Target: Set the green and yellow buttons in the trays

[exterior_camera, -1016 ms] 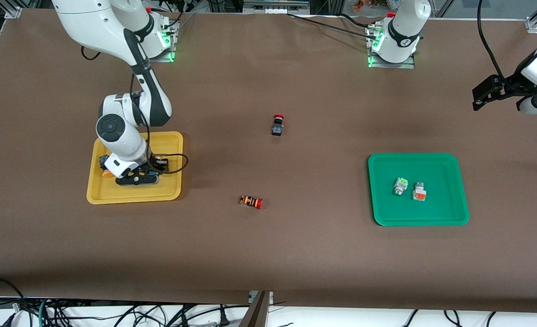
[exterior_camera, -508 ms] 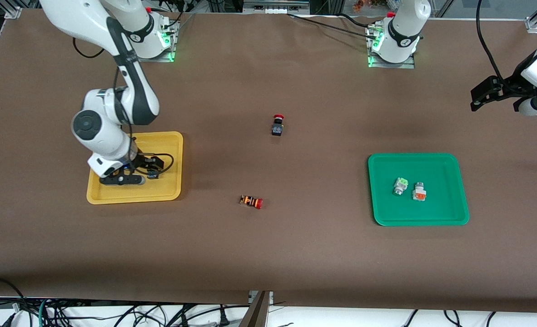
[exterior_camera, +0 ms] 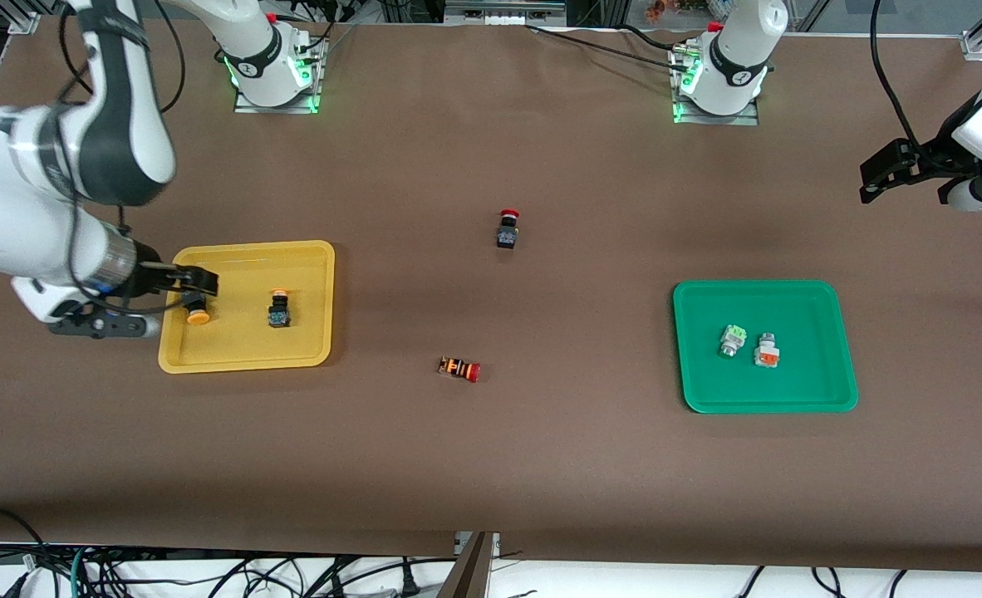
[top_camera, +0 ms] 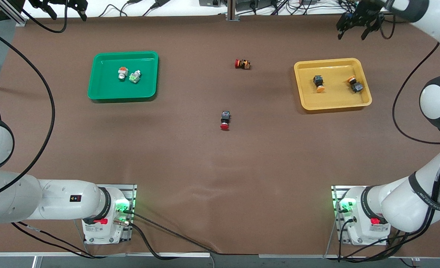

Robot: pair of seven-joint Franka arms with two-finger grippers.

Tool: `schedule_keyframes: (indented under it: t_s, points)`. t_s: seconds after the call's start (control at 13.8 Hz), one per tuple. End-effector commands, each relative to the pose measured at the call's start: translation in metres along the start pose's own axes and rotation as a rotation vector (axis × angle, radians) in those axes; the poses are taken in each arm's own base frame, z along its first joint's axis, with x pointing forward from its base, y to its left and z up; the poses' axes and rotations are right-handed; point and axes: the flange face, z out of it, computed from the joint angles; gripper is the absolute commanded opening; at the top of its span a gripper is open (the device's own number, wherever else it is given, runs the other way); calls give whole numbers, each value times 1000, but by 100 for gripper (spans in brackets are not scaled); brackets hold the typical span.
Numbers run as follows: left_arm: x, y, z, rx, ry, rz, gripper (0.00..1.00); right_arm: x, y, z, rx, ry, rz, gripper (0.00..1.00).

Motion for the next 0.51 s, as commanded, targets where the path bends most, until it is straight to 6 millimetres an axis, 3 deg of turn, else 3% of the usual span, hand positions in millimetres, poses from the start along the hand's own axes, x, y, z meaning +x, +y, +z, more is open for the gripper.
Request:
schedule_keyframes:
  t_s: [0.0,0.44]
  points:
    - [-2,1,-3,-18,0,-10,100,1,3,-21,4,-34,-9,99]
    - [-2,1,-3,-18,0,-11,100,-6,32,-55,14,18,-14,99]
